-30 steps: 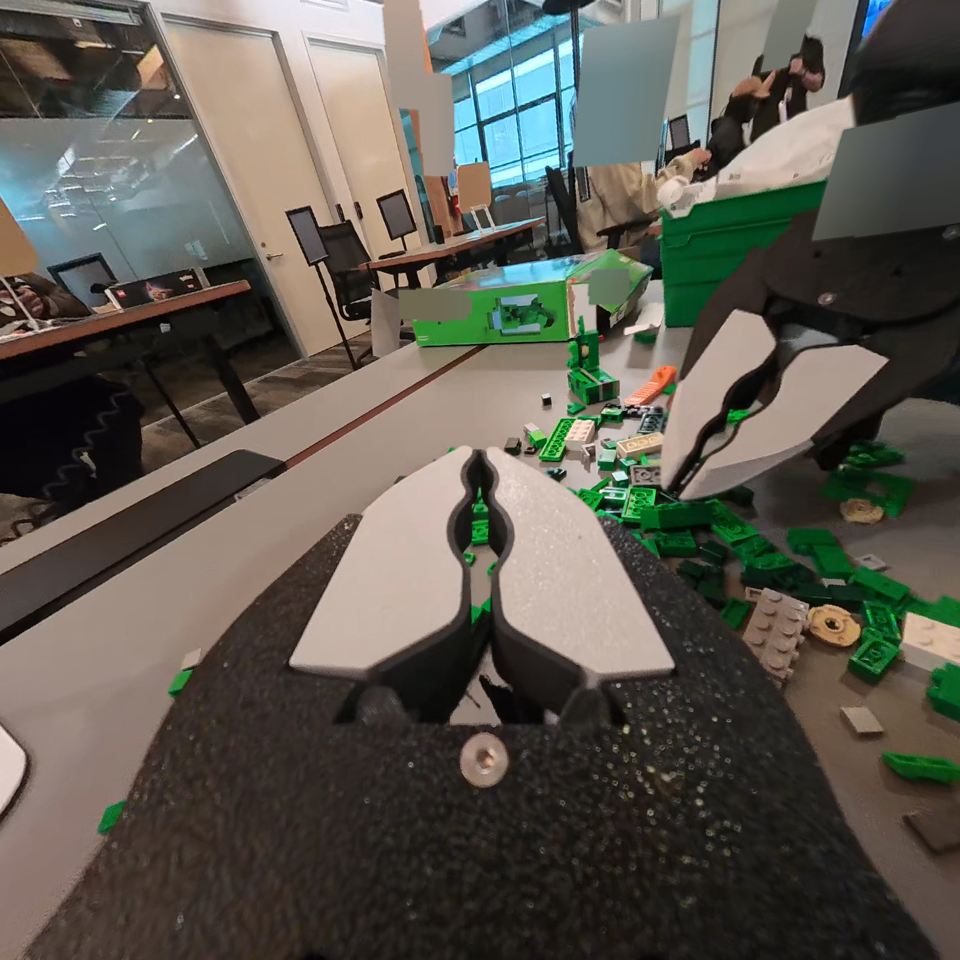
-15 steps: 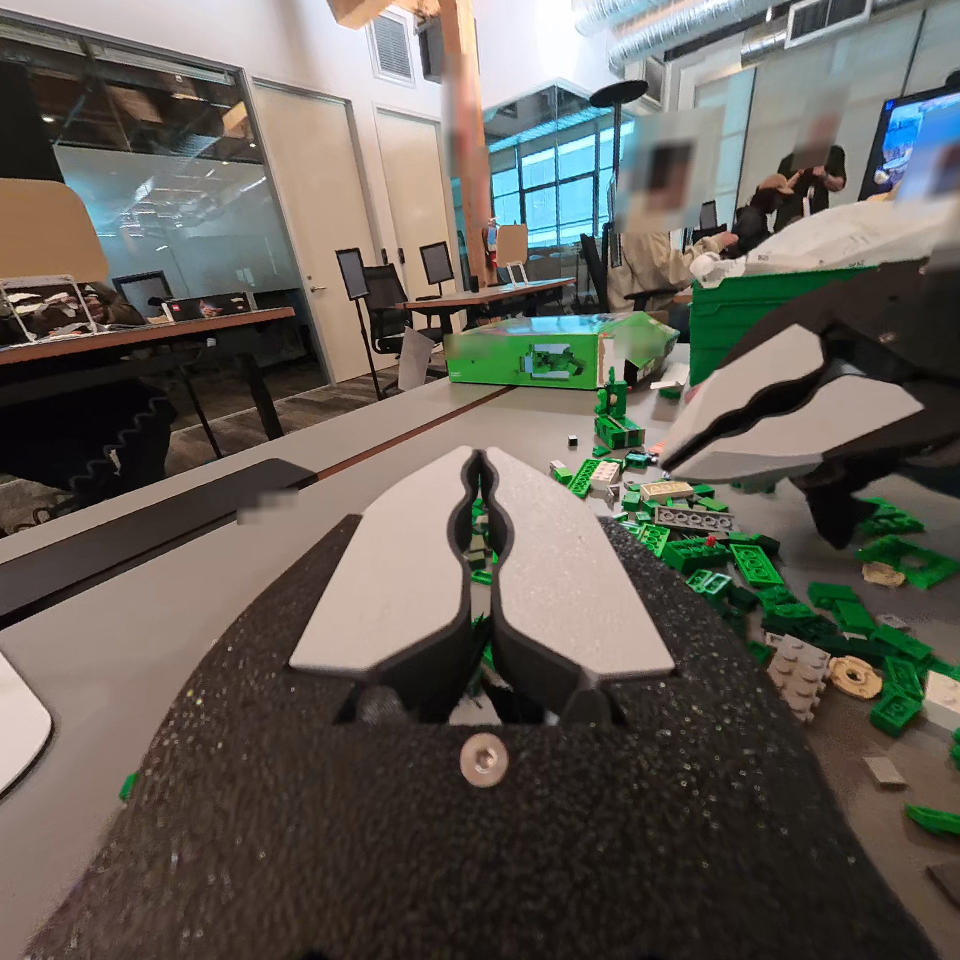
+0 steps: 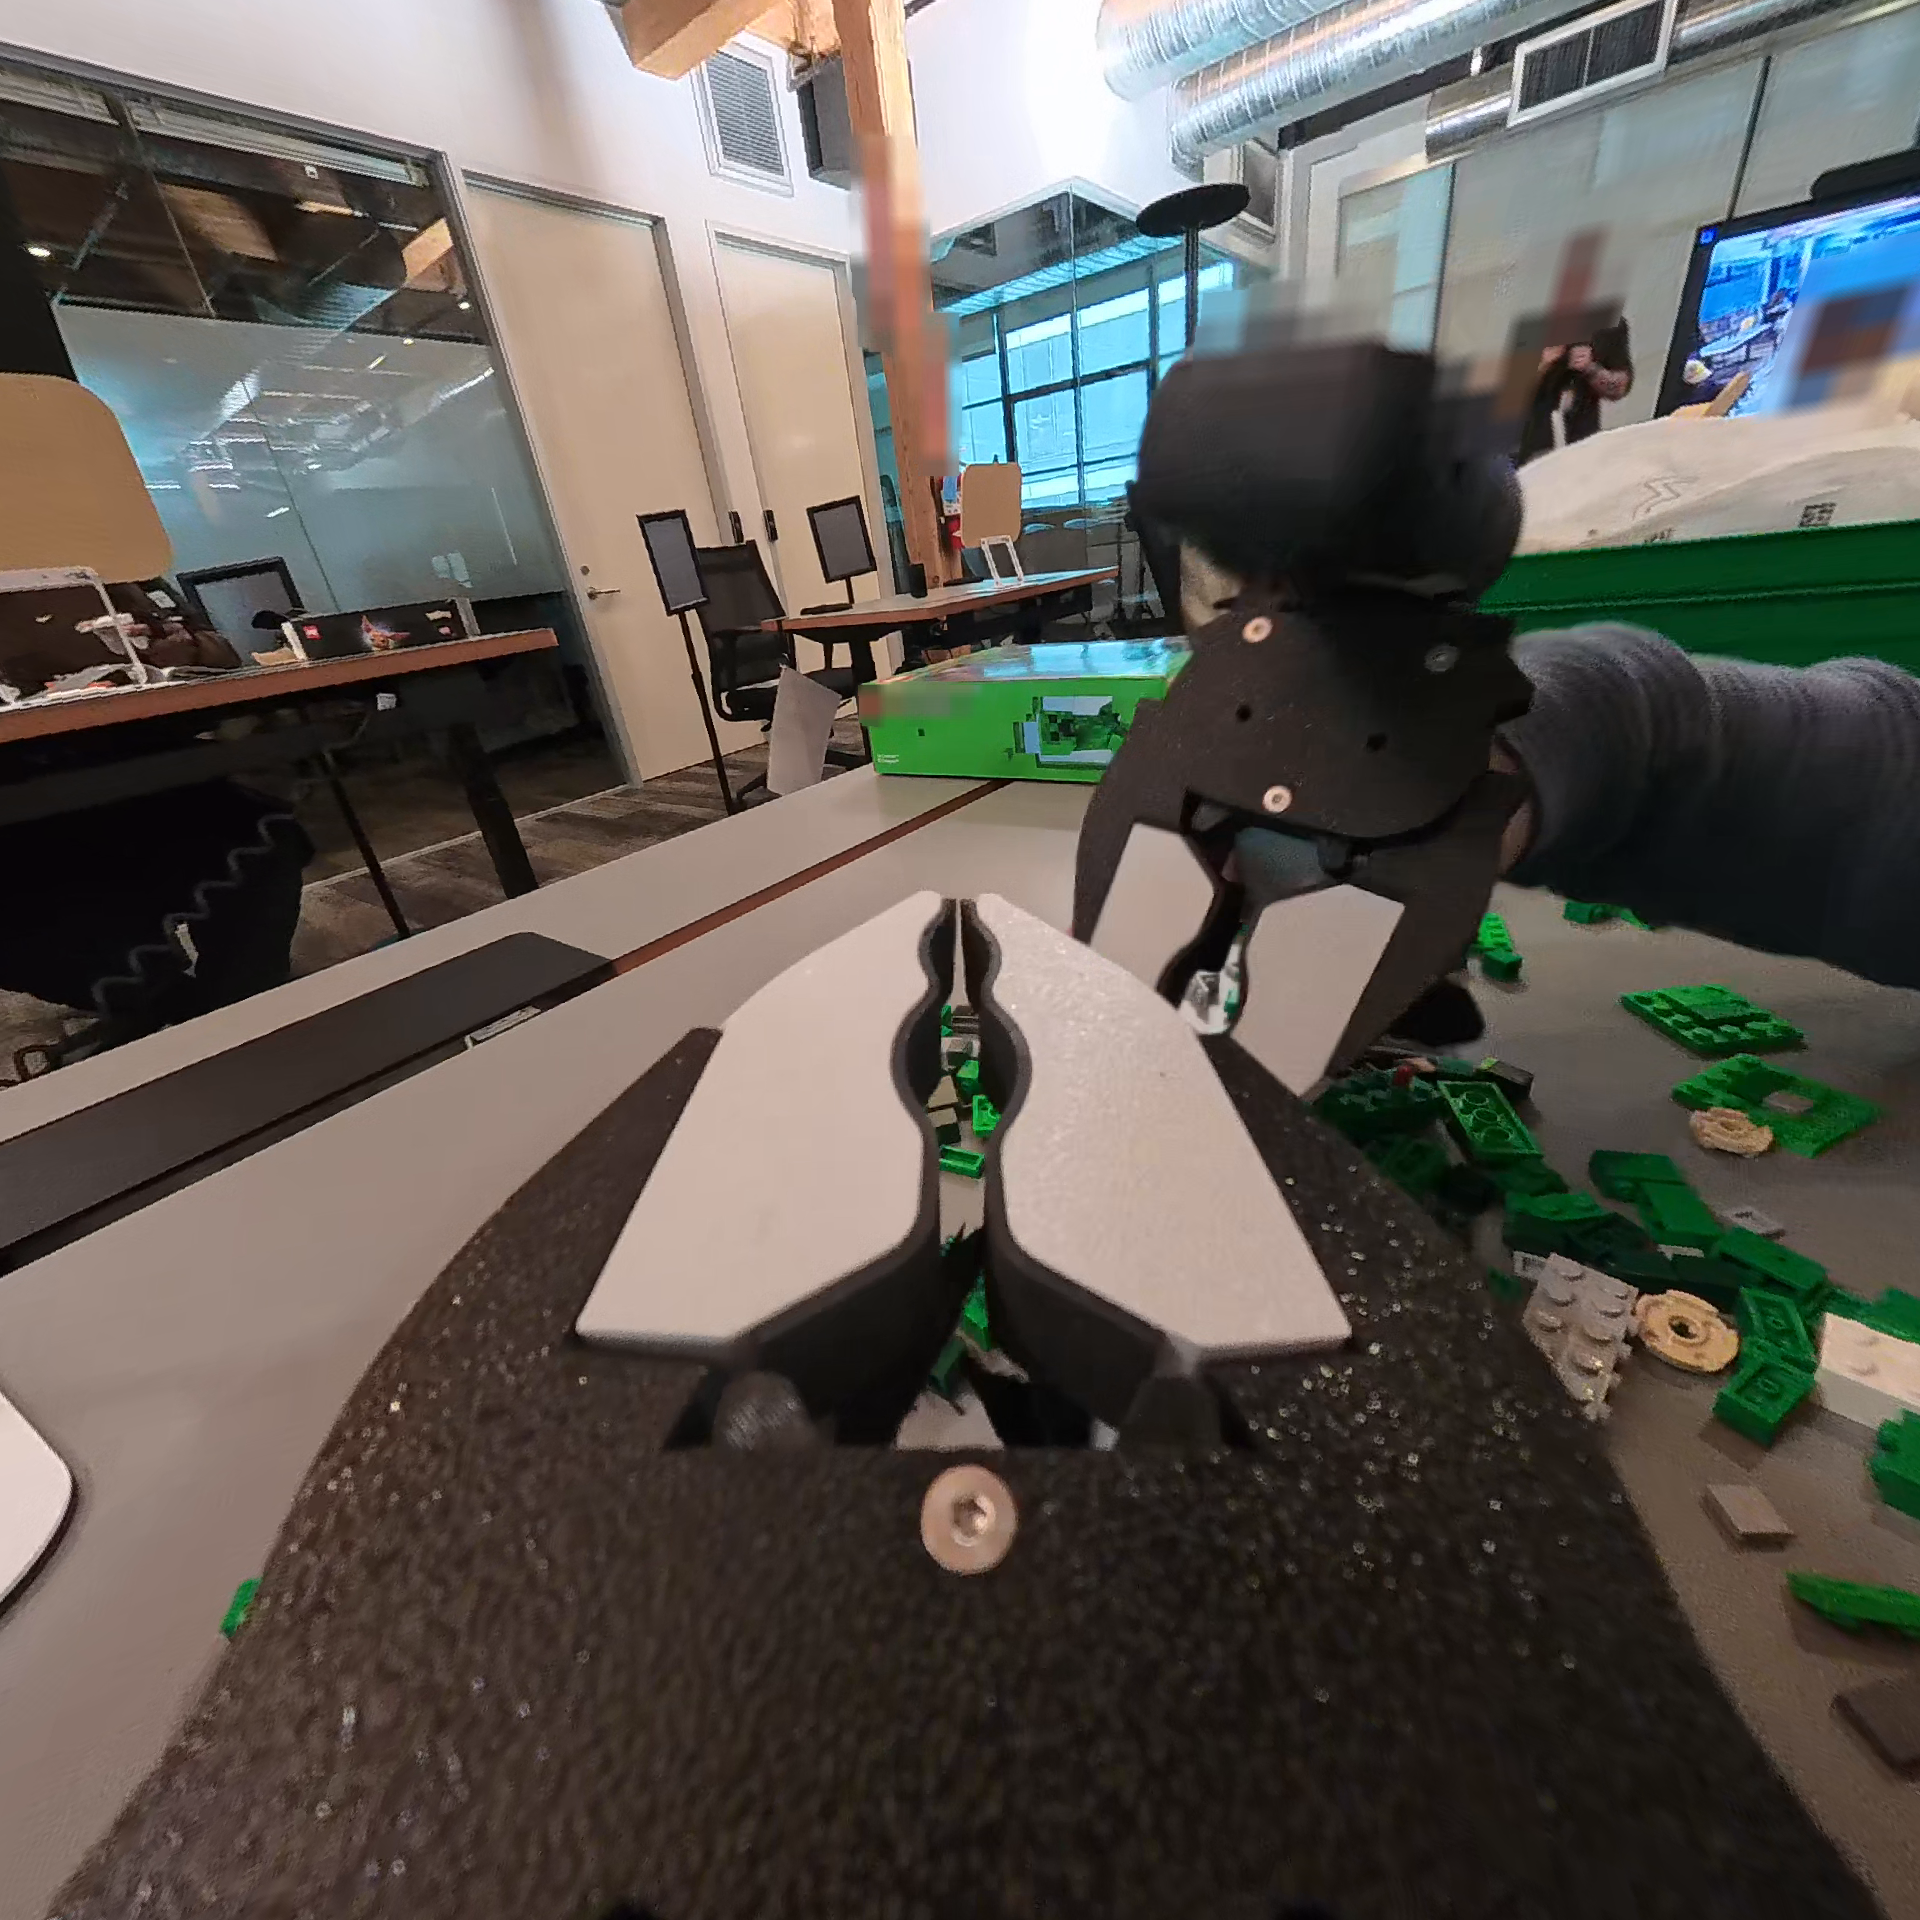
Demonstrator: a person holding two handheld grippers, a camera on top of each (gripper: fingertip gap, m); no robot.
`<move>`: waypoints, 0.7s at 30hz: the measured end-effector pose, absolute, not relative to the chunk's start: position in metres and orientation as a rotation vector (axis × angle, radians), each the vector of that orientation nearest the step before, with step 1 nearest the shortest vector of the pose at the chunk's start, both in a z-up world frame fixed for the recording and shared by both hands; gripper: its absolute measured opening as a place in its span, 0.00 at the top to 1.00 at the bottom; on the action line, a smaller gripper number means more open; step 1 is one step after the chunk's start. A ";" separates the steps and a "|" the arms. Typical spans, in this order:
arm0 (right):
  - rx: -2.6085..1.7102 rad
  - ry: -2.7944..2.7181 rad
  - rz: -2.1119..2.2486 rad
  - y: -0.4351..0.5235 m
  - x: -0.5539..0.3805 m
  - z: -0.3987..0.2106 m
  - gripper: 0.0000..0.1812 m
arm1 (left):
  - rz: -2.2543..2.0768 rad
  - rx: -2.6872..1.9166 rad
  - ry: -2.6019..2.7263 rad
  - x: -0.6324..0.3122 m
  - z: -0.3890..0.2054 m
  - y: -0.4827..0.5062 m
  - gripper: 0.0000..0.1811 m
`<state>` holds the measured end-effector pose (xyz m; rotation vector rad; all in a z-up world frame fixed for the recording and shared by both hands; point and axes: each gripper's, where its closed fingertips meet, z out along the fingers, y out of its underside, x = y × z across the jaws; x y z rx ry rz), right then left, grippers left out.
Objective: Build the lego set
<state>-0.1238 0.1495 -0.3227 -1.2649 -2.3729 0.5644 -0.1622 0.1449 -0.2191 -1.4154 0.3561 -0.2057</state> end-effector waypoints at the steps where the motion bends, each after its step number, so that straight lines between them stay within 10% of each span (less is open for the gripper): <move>1: -1.302 -2.444 0.535 0.151 -0.113 -0.328 0.95 | -0.205 -1.419 0.361 -0.161 -0.220 0.145 1.00; 21: -1.107 -2.415 0.511 0.161 -0.141 -0.319 0.91 | -0.288 -1.472 0.396 -0.152 -0.226 0.146 1.00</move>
